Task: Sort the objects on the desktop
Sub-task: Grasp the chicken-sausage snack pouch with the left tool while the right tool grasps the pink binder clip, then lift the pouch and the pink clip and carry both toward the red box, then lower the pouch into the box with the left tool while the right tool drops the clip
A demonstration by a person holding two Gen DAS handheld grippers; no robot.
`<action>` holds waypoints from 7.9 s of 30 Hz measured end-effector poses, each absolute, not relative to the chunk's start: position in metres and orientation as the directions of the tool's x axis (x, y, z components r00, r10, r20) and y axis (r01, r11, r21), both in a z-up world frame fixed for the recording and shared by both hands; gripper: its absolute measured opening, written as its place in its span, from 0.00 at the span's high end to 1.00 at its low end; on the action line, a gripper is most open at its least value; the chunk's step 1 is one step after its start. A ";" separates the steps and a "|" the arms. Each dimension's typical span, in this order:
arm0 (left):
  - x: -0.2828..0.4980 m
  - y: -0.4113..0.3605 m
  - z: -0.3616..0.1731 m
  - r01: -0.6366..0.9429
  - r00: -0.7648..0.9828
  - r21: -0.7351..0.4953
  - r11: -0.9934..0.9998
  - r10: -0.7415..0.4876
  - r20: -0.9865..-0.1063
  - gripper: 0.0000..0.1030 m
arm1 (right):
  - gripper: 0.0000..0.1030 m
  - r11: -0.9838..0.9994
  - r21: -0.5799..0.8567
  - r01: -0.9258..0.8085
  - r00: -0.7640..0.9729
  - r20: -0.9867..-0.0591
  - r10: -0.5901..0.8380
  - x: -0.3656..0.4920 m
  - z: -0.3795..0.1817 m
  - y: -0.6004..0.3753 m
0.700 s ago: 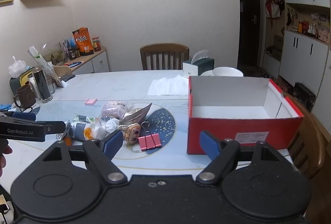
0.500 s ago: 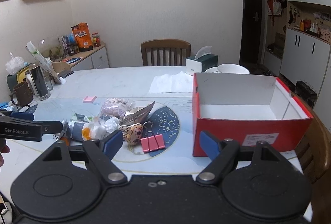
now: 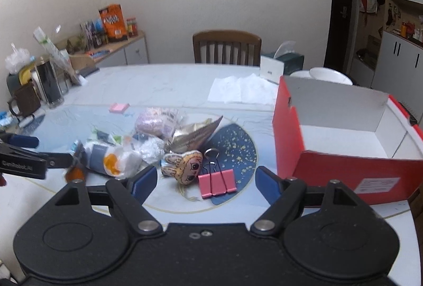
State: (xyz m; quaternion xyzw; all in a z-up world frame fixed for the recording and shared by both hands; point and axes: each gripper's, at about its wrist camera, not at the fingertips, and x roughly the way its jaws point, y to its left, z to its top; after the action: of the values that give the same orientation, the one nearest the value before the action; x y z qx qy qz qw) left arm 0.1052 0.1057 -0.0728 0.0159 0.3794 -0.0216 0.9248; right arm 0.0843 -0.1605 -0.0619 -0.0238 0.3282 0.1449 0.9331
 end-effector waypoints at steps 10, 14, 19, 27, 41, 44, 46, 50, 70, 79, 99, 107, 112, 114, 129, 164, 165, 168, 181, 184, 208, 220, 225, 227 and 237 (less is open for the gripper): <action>0.128 0.130 -0.087 0.100 0.682 0.011 0.995 -0.060 -0.729 0.01 | 0.23 0.965 0.007 -0.262 0.697 -0.690 0.195 0.123 -0.096 -0.142; 0.133 0.123 -0.094 0.162 0.671 0.033 0.986 -0.085 -0.737 0.01 | 0.23 0.965 -0.018 -0.260 0.686 -0.707 0.172 0.134 -0.106 -0.139; 0.143 0.126 -0.104 0.170 0.658 0.052 0.984 -0.074 -0.749 0.01 | 0.23 0.966 -0.032 -0.258 0.671 -0.725 0.155 0.148 -0.118 -0.140; 0.161 0.133 -0.120 0.196 0.607 0.025 0.980 -0.101 -0.788 0.01 | 0.23 0.961 -0.027 -0.274 0.636 -0.755 0.160 0.161 -0.133 -0.141; 0.172 0.147 -0.128 0.196 0.575 -0.063 0.979 -0.167 -0.801 0.02 | 0.23 0.952 0.024 -0.305 0.609 -0.764 0.215 0.174 -0.141 -0.141; 0.172 0.148 -0.127 0.190 0.576 -0.078 0.979 -0.175 -0.799 0.03 | 0.23 0.951 0.027 -0.306 0.610 -0.762 0.218 0.175 -0.141 -0.140; 0.171 0.149 -0.126 0.186 0.575 -0.093 0.978 -0.185 -0.797 0.05 | 0.25 0.952 0.035 -0.305 0.609 -0.761 0.224 0.175 -0.140 -0.140; 0.168 0.151 -0.125 0.184 0.576 -0.110 0.977 -0.197 -0.793 0.08 | 0.39 0.950 0.041 -0.310 0.611 -0.757 0.232 0.173 -0.138 -0.140; 0.152 0.150 -0.106 0.185 0.596 -0.155 0.970 -0.236 -0.768 0.16 | 0.50 0.960 0.048 -0.277 0.630 -0.745 0.219 0.153 -0.122 -0.147; 0.139 0.144 -0.092 0.209 0.612 -0.151 0.966 -0.250 -0.751 0.16 | 0.50 0.964 0.065 -0.256 0.660 -0.717 0.224 0.134 -0.099 -0.153; 0.122 0.093 -0.049 0.231 0.644 -0.138 0.963 -0.258 -0.721 0.16 | 0.50 0.933 0.123 -0.339 0.677 -0.657 0.332 0.117 -0.043 -0.182; 0.127 0.054 -0.036 0.243 0.652 -0.131 0.961 -0.261 -0.712 0.16 | 0.50 0.921 0.131 -0.366 0.688 -0.628 0.363 0.127 -0.024 -0.212; 0.133 0.027 -0.028 0.260 0.659 -0.120 0.958 -0.267 -0.703 0.16 | 0.50 0.921 0.119 -0.371 0.703 -0.611 0.363 0.137 -0.016 -0.235; 0.137 0.016 -0.024 0.269 0.661 -0.119 0.956 -0.273 -0.699 0.16 | 0.50 0.923 0.118 -0.366 0.708 -0.608 0.359 0.141 -0.014 -0.245; 0.175 -0.085 -0.005 0.385 0.666 -0.082 0.919 -0.339 -0.665 0.16 | 0.50 0.946 0.116 -0.302 0.732 -0.607 0.308 0.171 -0.015 -0.324; 0.307 -0.271 -0.068 0.635 0.471 0.050 0.771 -0.336 -0.816 0.16 | 0.50 0.953 0.066 -0.296 0.615 -0.750 0.243 0.234 -0.073 -0.410; 0.310 -0.274 -0.071 0.641 0.456 0.046 0.767 -0.331 -0.826 0.16 | 0.50 0.951 0.060 -0.304 0.605 -0.759 0.241 0.235 -0.076 -0.409; 0.316 -0.283 -0.081 0.658 0.422 0.054 0.751 -0.308 -0.852 0.16 | 0.50 0.945 0.045 -0.324 0.578 -0.782 0.236 0.237 -0.083 -0.406; 0.327 -0.309 -0.112 0.682 0.308 0.107 0.723 -0.152 -0.939 0.15 | 0.50 0.933 0.030 -0.360 0.487 -0.847 0.215 0.247 -0.103 -0.403; 0.328 -0.308 -0.115 0.684 0.282 0.095 0.723 -0.141 -0.949 0.15 | 0.50 0.934 0.034 -0.356 0.476 -0.854 0.212 0.249 -0.106 -0.405; 0.318 -0.294 -0.113 0.664 0.274 0.097 0.741 -0.120 -0.954 0.13 | 0.42 0.930 0.037 -0.365 0.480 -0.849 0.222 0.251 -0.102 -0.405; 0.289 -0.285 -0.084 0.671 0.334 0.057 0.739 -0.232 -0.914 0.09 | 0.34 0.920 0.049 -0.389 0.557 -0.783 0.278 0.236 -0.074 -0.419; 0.298 -0.276 -0.062 0.633 0.385 0.032 0.773 -0.280 -0.879 0.05 | 0.32 0.919 0.086 -0.384 0.600 -0.734 0.319 0.225 -0.056 -0.431; 0.295 -0.274 -0.057 0.613 0.408 0.026 0.790 -0.289 -0.866 0.05 | 0.31 0.919 0.097 -0.383 0.610 -0.720 0.331 0.221 -0.051 -0.434; 0.274 -0.241 -0.032 0.519 0.499 -0.057 0.853 -0.357 -0.790 0.01 | 0.30 0.912 0.128 -0.389 0.639 -0.675 0.368 0.204 -0.036 -0.430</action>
State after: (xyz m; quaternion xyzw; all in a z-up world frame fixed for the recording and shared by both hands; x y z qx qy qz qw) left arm 0.2740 -0.2414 -0.0323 0.0943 0.4311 -0.2544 0.8606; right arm 0.2039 -0.4302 -0.0358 -0.0144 0.3696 0.2090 0.9053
